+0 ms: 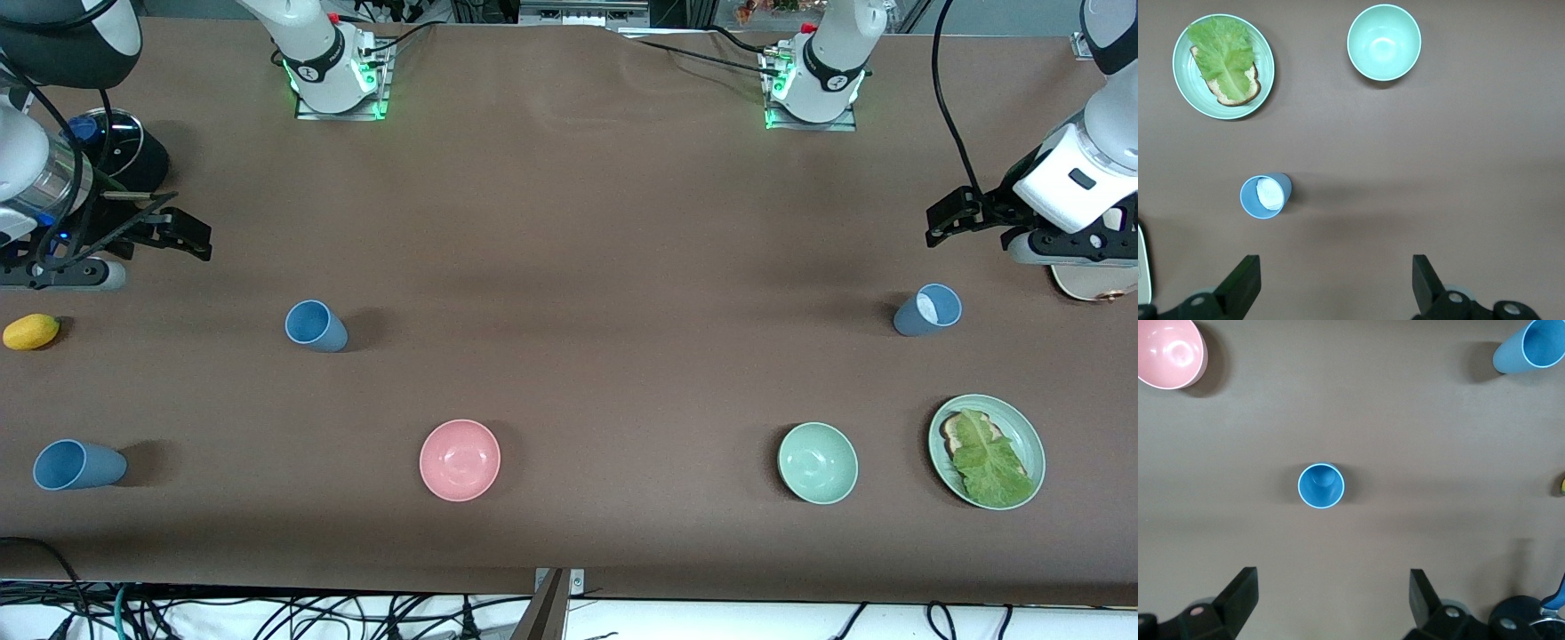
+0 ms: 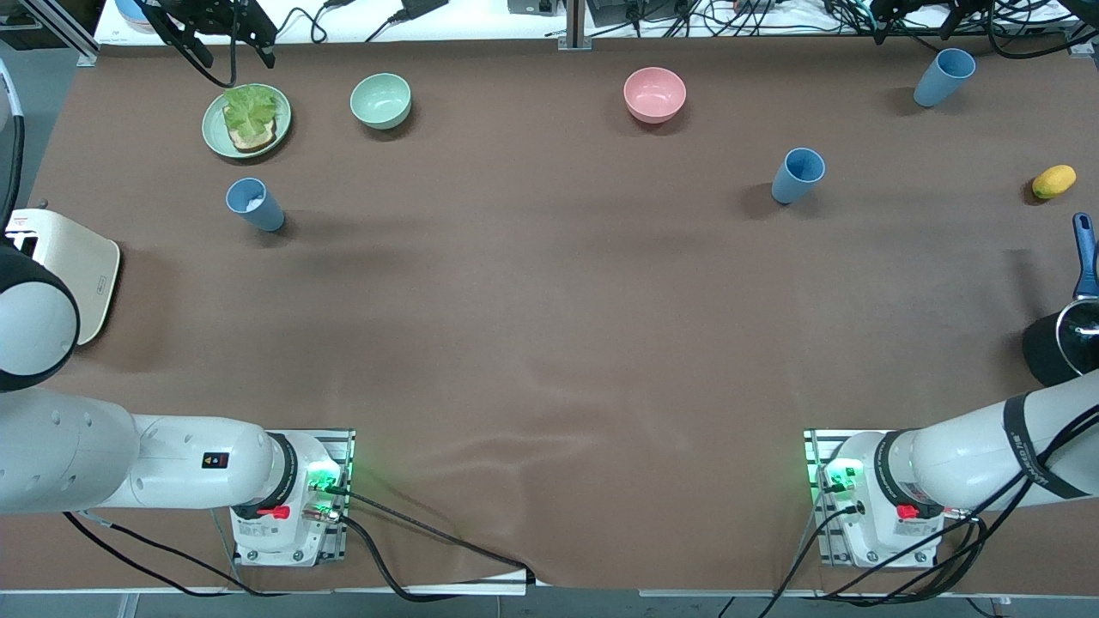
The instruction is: Stack blue cups with both arms
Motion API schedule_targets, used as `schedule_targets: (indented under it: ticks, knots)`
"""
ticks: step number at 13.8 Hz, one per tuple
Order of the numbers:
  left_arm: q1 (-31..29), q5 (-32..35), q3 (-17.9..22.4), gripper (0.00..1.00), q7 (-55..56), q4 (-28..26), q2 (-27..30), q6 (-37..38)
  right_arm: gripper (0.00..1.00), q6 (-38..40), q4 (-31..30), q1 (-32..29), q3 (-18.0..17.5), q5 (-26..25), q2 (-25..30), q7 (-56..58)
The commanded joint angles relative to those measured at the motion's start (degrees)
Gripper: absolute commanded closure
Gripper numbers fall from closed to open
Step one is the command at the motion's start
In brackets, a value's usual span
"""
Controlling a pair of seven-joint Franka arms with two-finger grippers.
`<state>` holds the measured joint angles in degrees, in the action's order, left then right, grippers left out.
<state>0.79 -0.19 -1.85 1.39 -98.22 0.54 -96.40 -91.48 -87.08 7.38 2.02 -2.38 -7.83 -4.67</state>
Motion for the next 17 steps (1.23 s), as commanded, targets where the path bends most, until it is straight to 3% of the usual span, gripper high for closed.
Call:
schedule_targets:
  ticks: [1, 17]
  knots:
    - [0.35, 0.99, 0.09, 0.00, -0.51, 1.27, -0.02, 1.22, 0.00, 0.43, 1.04, 0.09, -0.18, 0.52, -0.61, 0.01]
    - [0.17, 0.99, 0.27, 0.00, -0.42, 1.01, -0.02, 2.53, 0.00, 0.34, 1.30, 0.01, -0.09, 0.88, -0.61, -0.61]
